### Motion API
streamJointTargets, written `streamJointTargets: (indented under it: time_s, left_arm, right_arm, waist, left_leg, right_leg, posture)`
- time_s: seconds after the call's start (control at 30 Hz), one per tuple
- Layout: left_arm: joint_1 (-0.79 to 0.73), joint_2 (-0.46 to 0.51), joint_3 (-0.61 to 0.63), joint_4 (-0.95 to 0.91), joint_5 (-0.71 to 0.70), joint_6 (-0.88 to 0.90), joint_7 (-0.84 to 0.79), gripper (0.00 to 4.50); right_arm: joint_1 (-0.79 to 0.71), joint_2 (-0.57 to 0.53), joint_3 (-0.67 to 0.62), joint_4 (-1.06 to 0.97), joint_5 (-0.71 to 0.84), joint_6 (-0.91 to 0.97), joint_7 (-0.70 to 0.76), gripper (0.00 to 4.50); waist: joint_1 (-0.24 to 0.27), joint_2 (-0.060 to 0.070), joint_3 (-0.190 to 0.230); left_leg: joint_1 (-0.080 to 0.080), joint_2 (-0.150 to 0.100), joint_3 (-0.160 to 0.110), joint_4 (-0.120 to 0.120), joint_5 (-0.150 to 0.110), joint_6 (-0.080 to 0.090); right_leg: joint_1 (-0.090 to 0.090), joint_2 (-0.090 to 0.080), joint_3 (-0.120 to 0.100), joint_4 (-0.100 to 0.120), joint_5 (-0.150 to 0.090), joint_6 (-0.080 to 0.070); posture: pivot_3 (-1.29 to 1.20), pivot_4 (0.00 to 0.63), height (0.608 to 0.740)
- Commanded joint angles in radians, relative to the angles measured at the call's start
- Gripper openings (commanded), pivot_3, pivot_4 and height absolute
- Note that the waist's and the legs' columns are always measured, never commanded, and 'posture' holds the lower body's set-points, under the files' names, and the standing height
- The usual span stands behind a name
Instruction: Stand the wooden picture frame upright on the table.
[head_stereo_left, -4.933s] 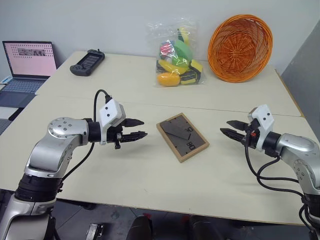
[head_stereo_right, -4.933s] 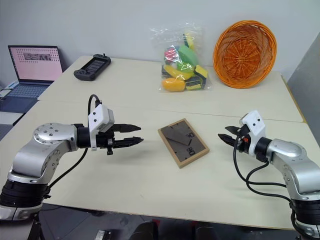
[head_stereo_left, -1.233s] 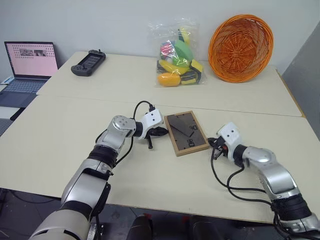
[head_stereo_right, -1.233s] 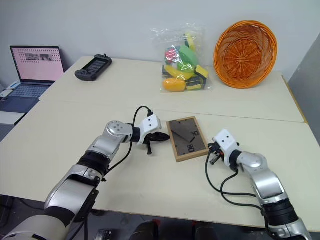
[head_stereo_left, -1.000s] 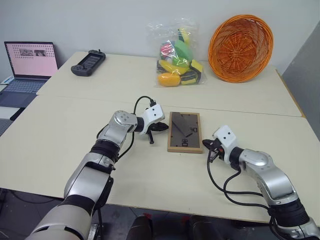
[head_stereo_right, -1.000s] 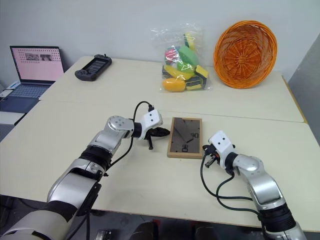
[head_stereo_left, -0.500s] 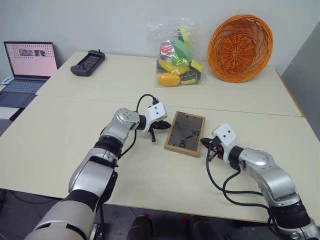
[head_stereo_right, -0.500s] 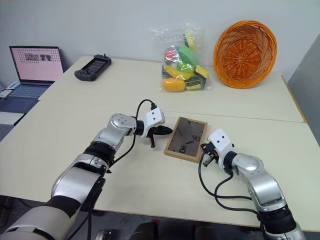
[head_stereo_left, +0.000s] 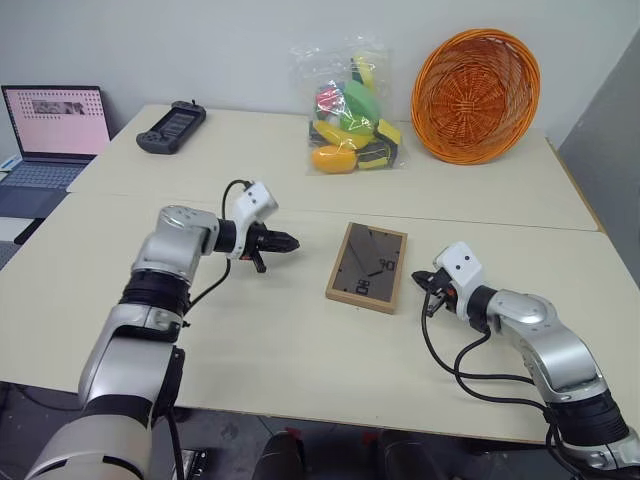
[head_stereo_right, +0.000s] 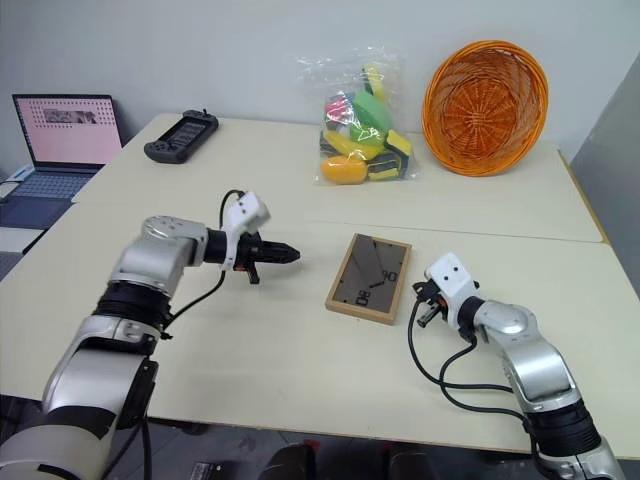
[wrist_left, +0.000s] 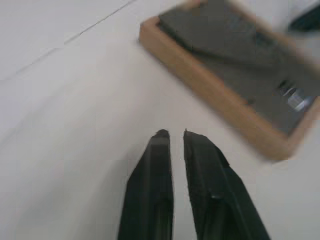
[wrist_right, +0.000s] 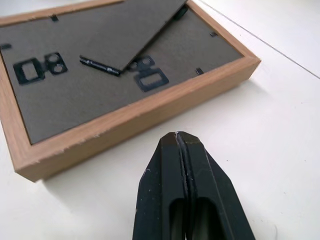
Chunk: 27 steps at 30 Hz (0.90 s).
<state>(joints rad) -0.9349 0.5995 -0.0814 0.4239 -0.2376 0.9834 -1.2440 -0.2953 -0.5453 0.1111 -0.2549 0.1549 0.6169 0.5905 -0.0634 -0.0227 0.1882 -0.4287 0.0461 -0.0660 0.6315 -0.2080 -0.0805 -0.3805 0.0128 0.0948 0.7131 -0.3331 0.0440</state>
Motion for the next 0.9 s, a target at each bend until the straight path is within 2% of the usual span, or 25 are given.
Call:
streamJointTargets:
  time_s: [0.03, 0.1, 0.17, 0.27, 0.37, 0.57, 0.8, 0.9]
  left_arm:
    - [-0.001, -0.038, 0.123, -0.161, -0.118, 0.445, 0.103, 1.41]
    - [0.012, -0.117, 0.197, -0.159, -0.158, 0.608, 0.246, 1.41]
    - [0.039, -0.151, 0.22, -0.184, -0.196, 0.631, 0.341, 1.41]
    - [0.068, -0.135, 0.208, -0.234, -0.287, 0.631, 0.422, 1.41]
    - [0.054, -0.122, 0.23, -0.209, -0.342, 0.631, 0.497, 1.75]
    - [0.006, -0.111, 0.266, -0.154, -0.379, 0.631, 0.588, 2.93]
    - [0.003, -0.101, 0.243, -0.136, -0.511, 0.631, 0.652, 4.43]
    - [0.012, -0.092, 0.235, -0.125, -0.562, 0.631, 0.691, 4.47]
  right_arm:
    - [-0.018, -0.014, -0.022, -0.007, -0.001, -0.03, 0.012, 0.0]
    - [-0.015, -0.014, -0.022, -0.003, -0.003, -0.035, 0.011, 0.0]
    - [-0.012, -0.013, -0.021, -0.002, -0.003, -0.037, 0.009, 0.0]
    - [-0.009, -0.011, -0.02, 0.0, -0.008, -0.042, 0.01, 0.0]
    - [-0.006, -0.015, -0.023, 0.003, -0.013, -0.047, 0.013, 0.0]
    - [-0.004, -0.054, -0.036, 0.03, -0.032, -0.091, 0.027, 0.0]
    - [-0.052, -0.068, -0.02, 0.109, -0.082, -0.155, 0.016, 0.0]
    - [-0.056, -0.075, -0.005, 0.143, -0.115, -0.195, 0.012, 0.0]
  waist:
    - [0.0, 0.0, 0.0]
    - [0.0, 0.001, 0.0]
    - [0.002, 0.001, 0.0]
    - [-0.003, 0.0, 0.0]
    - [-0.002, 0.001, 0.0]
    - [0.006, 0.001, 0.0]
    - [0.004, 0.001, 0.0]
    - [0.005, 0.001, 0.0]
  left_leg:
    - [0.0, 0.0, 0.0, 0.0, 0.0, 0.0]
    - [0.0, 0.0, -0.001, 0.0, 0.0, 0.0]
    - [0.001, 0.0, -0.001, 0.001, 0.0, 0.0]
    - [0.001, 0.001, -0.001, 0.002, 0.0, 0.0]
    - [0.001, 0.001, -0.001, 0.002, 0.002, -0.003]
    - [0.001, 0.0, -0.001, 0.002, 0.002, -0.004]
    - [0.001, 0.0, 0.0, 0.002, 0.002, -0.004]
    - [0.001, 0.0, 0.0, 0.002, 0.002, -0.004]
  right_leg:
    - [0.0, 0.0, 0.0, 0.0, 0.0, 0.0]
    - [0.0, 0.0, -0.001, 0.0, 0.0, 0.0]
    - [0.001, 0.0, -0.002, 0.001, 0.0, 0.0]
    - [0.001, 0.0, -0.001, 0.001, 0.0, 0.0]
    - [0.0, 0.001, -0.001, 0.002, 0.0, 0.0]
    - [0.001, 0.0, -0.001, 0.001, 0.0, 0.0]
    - [0.0, 0.0, 0.0, 0.001, 0.0, 0.0]
    - [0.001, 0.0, 0.0, 0.001, 0.0, 0.0]
  posture:
    - [0.0, 0.15, 0.74]
    - [0.0, 0.15, 0.74]
    - [0.0, 0.15, 0.74]
    - [0.0, 0.15, 0.74]
    - [0.0, 0.15, 0.74]
    - [0.0, 0.15, 0.74]
    - [0.0, 0.15, 0.74]
    - [0.0, 0.15, 0.74]
